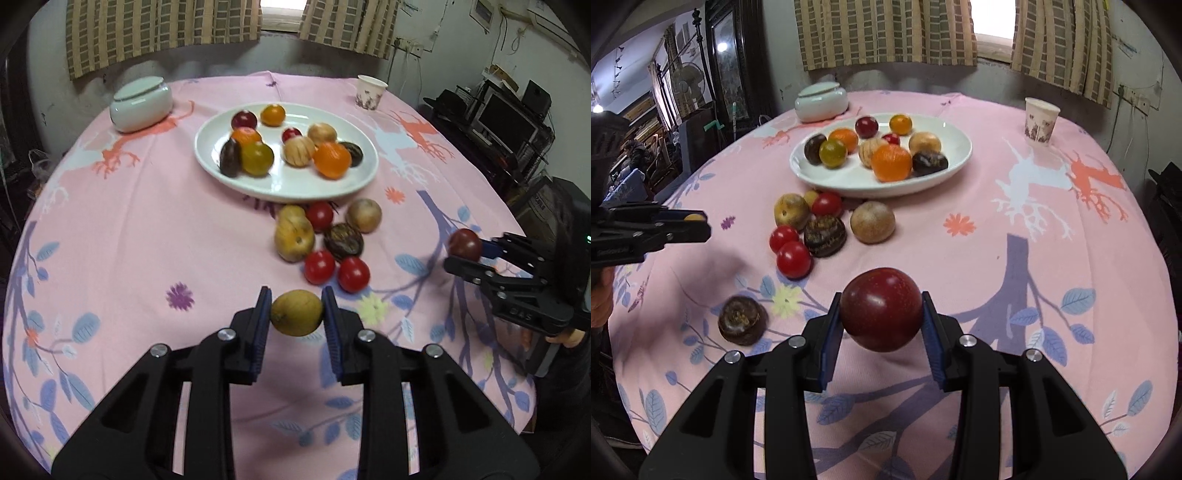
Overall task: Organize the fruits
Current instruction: 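Carry both fruits onto the white plate and open both tools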
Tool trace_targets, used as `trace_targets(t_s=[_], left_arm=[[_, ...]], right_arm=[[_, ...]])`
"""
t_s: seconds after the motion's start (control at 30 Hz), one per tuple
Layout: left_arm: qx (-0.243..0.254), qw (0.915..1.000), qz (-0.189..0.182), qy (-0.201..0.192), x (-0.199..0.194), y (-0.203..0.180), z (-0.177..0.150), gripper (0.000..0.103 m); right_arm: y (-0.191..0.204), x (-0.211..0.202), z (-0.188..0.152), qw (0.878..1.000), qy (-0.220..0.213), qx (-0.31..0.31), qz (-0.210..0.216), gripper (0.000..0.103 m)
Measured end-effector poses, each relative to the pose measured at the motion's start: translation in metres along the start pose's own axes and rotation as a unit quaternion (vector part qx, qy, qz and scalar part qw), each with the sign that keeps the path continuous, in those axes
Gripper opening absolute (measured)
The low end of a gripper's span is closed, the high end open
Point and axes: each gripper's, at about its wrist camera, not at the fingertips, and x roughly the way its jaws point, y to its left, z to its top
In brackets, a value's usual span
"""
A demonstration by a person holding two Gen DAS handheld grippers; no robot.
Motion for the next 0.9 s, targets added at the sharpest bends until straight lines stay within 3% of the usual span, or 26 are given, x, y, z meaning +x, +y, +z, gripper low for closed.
trace_targets(t_s=[0.23,0.47,0.9], left_arm=[[0.002,0.9991,0.021,-0.037,0.001,0.007,0.051,0.028],[0.005,0.9987,0.026,-0.043,0.024,0.007,0.095,0.028],[-0.013,0.999,0.036,-0.024,0.075,0.017,0.114,0.028]], right_arm=[[-0.006,-0.008,0.041,0.999,-0.013,-0.021,-0.023,0.04],[-0.006,0.016,0.085,0.999,-0.026,-0.024,-0.022,0.04],[-0.017,0.071,0.125,1.0,-0.021,-0.002,-0.012,0.041]])
